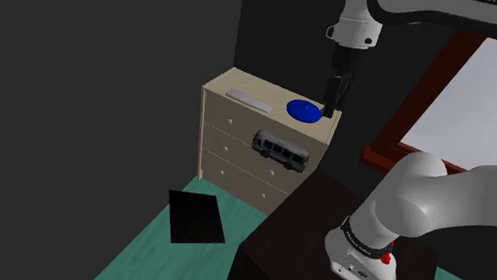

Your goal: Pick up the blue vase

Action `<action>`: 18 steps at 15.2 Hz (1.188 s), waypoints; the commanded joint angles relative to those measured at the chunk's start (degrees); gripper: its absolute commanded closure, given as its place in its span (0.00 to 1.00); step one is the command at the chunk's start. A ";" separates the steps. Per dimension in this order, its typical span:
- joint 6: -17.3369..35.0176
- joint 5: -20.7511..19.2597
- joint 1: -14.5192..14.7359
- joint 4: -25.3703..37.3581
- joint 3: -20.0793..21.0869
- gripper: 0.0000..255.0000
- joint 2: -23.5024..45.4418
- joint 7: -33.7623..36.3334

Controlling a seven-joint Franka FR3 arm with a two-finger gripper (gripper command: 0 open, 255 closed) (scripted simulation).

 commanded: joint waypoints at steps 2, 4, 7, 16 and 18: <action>1.25 -0.94 -0.28 0.05 -1.06 0.00 1.28 -1.24; 3.76 -2.67 -0.80 0.36 -3.15 0.00 4.05 -3.68; 7.53 -4.88 -1.43 1.40 -6.24 0.00 8.67 -7.23; 17.81 -7.82 -2.44 8.50 -14.81 0.00 25.32 -17.91; 19.72 -7.56 -2.55 10.87 -16.51 0.00 29.48 -20.42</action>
